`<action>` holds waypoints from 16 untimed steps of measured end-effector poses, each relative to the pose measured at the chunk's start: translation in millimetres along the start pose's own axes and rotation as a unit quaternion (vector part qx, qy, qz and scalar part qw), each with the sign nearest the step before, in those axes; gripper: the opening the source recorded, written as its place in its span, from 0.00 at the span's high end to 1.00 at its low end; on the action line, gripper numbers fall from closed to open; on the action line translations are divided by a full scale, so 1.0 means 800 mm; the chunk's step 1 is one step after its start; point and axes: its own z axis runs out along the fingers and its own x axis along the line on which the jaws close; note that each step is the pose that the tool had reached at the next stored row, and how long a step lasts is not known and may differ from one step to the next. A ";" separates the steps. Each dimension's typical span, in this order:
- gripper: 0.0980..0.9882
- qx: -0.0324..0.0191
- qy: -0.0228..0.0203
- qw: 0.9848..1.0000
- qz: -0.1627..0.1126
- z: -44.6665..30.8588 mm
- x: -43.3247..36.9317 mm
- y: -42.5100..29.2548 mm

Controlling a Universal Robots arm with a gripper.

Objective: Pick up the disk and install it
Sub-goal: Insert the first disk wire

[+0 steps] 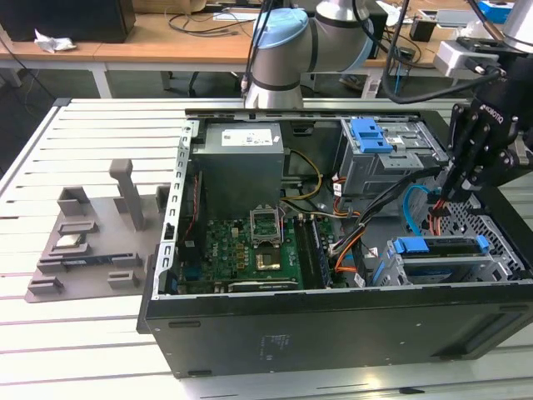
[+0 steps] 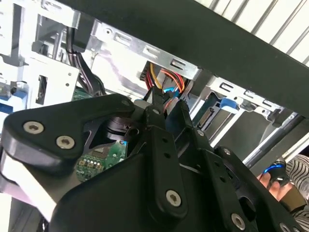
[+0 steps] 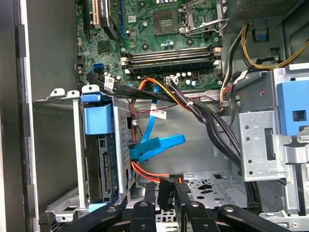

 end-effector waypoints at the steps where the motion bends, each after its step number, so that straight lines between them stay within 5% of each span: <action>1: 0.77 0.000 0.001 1.000 0.000 0.0004 0.004 0.0000; 3: 0.77 0.000 0.003 1.000 0.000 0.0009 0.008 -0.0001; 4: 0.77 0.001 0.005 1.000 -0.001 0.0056 0.025 0.0044; 5: 0.78 0.001 0.005 1.000 -0.001 0.0056 0.025 0.0045; 6: 0.93 0.001 0.005 1.000 -0.001 0.0056 0.025 0.0046; 16: 0.93 0.001 0.005 1.000 -0.001 0.0058 0.025 0.0049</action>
